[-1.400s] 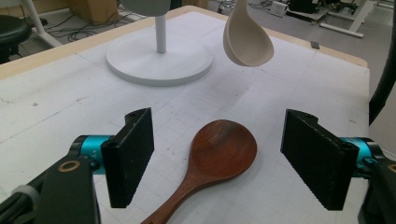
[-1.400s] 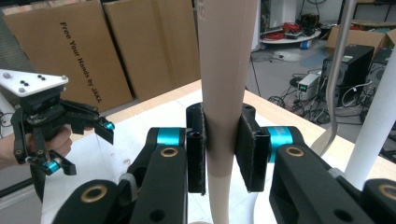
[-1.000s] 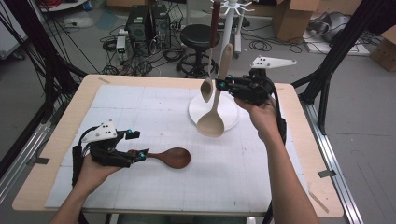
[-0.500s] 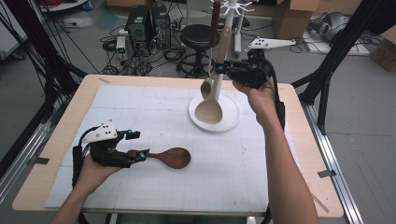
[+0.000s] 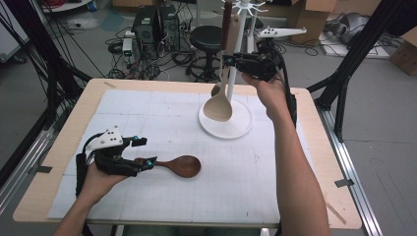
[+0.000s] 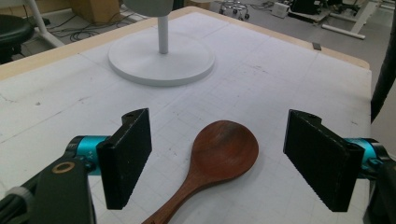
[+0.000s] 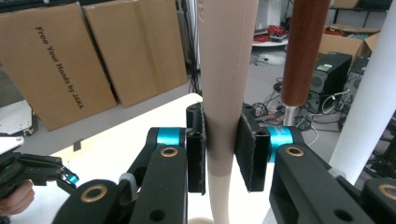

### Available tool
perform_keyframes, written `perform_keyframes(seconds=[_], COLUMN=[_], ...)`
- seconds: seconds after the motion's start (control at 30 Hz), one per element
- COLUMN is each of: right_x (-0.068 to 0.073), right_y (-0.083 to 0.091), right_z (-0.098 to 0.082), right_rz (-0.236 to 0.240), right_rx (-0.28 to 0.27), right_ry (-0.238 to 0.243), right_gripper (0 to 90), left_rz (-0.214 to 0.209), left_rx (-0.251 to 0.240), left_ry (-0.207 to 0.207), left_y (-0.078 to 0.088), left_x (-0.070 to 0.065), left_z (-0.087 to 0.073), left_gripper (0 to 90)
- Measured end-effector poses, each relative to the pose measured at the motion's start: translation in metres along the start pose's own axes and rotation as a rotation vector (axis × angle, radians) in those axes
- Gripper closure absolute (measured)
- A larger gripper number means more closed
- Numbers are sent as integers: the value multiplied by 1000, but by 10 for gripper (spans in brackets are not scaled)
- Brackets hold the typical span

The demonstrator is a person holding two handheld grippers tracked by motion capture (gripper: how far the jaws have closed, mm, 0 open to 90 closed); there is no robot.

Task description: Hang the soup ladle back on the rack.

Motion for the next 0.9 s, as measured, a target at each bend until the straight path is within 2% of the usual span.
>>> perform_keyframes(seconds=[0.9], right_x=[-21], right_y=[-12], right_z=[3], right_rz=[-44], right_rx=[21], right_ry=[-43], right_gripper=[757], left_rz=[0], left_rx=[-8], left_ry=[-1], left_y=[1], left_x=[1], left_z=[1], left_gripper=[238])
Point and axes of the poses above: each handheld gripper's, and its own axes: y roughly backward along the jaws, z roughly out of its top, x roughly to its left, the point moved 10 cm from there along -y, roughly forward along the jaws
